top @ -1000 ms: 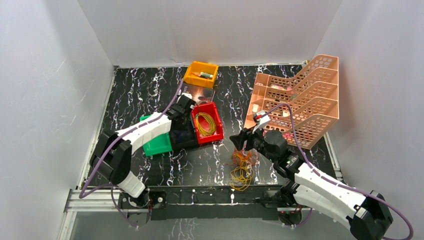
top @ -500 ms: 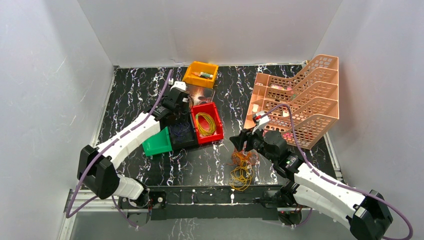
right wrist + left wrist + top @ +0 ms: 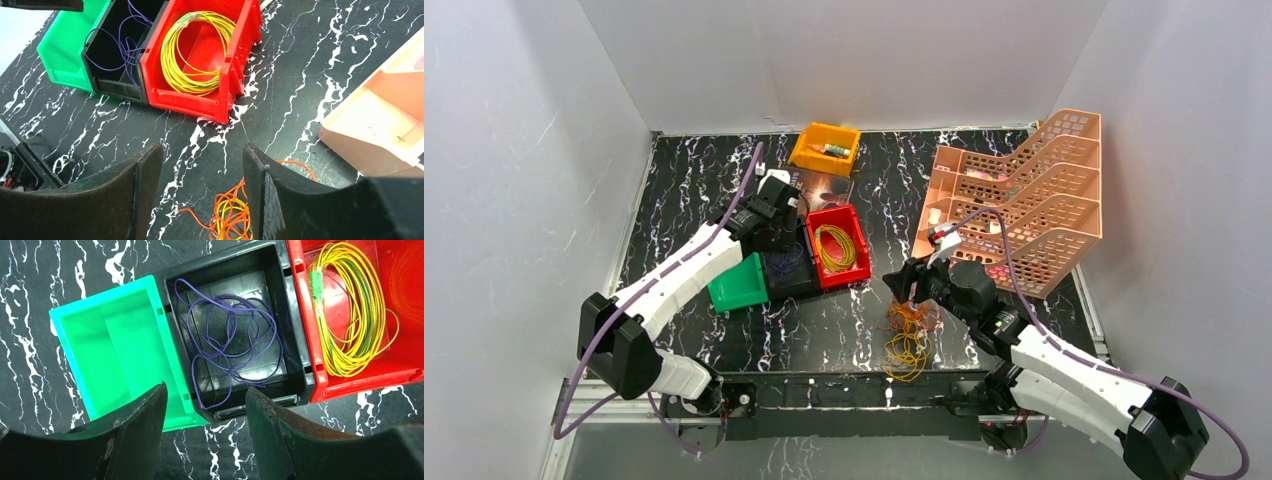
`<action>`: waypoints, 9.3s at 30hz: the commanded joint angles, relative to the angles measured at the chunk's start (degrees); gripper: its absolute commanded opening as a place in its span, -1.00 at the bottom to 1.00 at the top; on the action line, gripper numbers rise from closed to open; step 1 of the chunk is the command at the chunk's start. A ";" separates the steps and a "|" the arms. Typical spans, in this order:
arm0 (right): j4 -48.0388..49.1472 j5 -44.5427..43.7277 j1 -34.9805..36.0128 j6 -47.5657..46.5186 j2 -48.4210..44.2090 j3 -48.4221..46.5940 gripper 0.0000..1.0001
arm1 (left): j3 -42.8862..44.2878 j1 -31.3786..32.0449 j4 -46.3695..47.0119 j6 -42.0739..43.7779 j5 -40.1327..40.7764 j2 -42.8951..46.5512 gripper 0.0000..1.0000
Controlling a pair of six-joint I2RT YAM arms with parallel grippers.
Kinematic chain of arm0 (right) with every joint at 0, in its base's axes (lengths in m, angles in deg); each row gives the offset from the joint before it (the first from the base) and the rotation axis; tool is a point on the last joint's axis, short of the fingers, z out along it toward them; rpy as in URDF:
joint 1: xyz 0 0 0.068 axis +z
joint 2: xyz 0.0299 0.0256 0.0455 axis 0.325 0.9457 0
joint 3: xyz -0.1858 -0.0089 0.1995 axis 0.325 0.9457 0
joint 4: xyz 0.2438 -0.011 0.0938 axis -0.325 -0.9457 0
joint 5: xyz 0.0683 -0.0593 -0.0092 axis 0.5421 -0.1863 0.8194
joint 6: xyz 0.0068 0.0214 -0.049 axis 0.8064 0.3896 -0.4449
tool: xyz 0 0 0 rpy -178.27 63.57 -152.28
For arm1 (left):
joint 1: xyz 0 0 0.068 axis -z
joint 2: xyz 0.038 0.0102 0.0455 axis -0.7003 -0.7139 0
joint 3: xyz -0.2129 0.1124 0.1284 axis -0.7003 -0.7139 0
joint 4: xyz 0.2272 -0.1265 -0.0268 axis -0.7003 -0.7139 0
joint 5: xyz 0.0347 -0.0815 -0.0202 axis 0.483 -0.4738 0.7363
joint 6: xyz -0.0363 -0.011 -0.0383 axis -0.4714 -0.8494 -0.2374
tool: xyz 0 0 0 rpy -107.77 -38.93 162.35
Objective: Untangle the cables
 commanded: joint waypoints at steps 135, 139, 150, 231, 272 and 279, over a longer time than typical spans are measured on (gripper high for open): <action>-29.54 -9.54 -0.10 23.34 3.05 -12.65 0.15 | -18.86 25.42 39.22 -10.46 -15.33 1.32 -0.06; -27.37 -8.65 -0.11 26.38 6.21 -11.59 0.06 | -19.29 25.42 39.49 -10.60 -13.54 3.27 -0.05; -32.97 -15.86 -0.11 24.70 5.65 -12.70 0.04 | -20.20 25.43 44.04 -10.80 -15.16 3.24 0.03; -36.95 -21.35 -2.98 23.84 -0.17 -8.34 0.30 | -7.22 26.56 51.42 -14.04 -31.77 -22.22 -0.45; -9.29 -5.11 -2.96 7.49 -15.96 -2.36 0.42 | -2.49 26.57 39.45 -3.35 -20.09 -0.02 -1.00; -4.38 -6.99 -2.93 9.64 -8.32 -1.68 0.42 | -2.24 26.56 39.39 -3.17 -21.34 1.39 -1.00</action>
